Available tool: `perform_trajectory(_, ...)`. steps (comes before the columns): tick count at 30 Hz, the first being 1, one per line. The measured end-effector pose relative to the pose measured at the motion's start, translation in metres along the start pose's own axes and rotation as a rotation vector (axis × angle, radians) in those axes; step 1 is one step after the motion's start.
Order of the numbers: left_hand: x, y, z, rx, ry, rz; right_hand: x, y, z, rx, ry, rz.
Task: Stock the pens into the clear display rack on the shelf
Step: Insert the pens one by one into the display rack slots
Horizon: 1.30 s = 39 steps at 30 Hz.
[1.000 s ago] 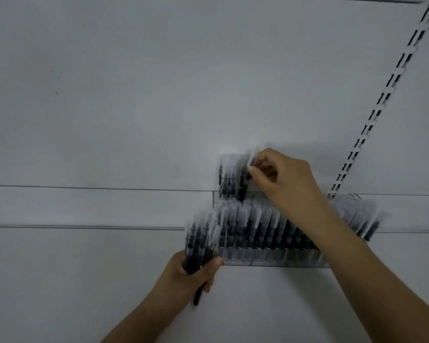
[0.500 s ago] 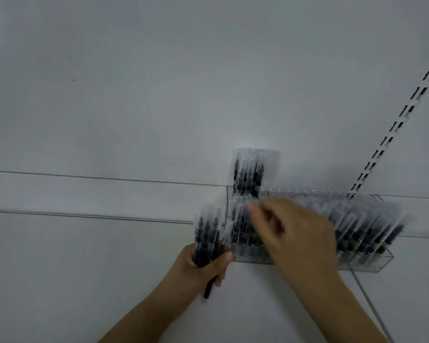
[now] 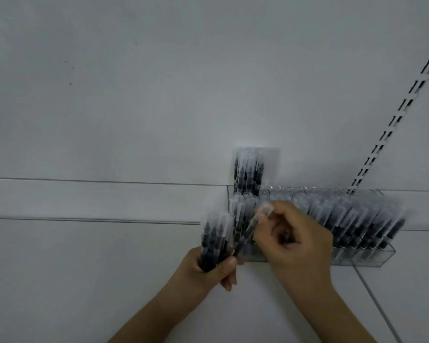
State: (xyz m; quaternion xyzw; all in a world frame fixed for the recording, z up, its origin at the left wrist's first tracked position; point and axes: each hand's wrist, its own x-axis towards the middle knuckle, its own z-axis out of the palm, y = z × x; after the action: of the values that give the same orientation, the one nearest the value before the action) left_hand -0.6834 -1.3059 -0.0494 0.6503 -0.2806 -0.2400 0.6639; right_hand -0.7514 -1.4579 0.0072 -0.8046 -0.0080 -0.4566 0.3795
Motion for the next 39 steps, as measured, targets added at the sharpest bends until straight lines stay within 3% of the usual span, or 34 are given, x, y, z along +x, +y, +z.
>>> perform_trajectory(4, 0.000, -0.003, -0.001, 0.065, 0.038, -0.052, 0.037, -0.013, -0.024, 0.083, 0.289, 0.054)
perform_trajectory(6, 0.001, -0.006, -0.002, 0.066, 0.063, -0.074, 0.057, -0.015, -0.031, 0.077, 0.320, 0.078)
perform_trajectory(13, 0.000, -0.007, -0.003, 0.022, 0.051, -0.057, 0.081, 0.003, -0.026, -0.168, -0.032, 0.160)
perform_trajectory(21, -0.003, -0.007, -0.004, 0.052, 0.040, -0.040, 0.090, -0.001, -0.035, -0.266, -0.159, 0.106)
perform_trajectory(26, -0.002, -0.006, -0.002, 0.066, 0.042, -0.042, 0.084, 0.006, -0.024, -0.415, -0.338, 0.078)
perform_trajectory(39, -0.002, -0.008, -0.002, -0.026, 0.058, -0.024, 0.083, 0.013, -0.016, -0.569, -0.417, 0.108)
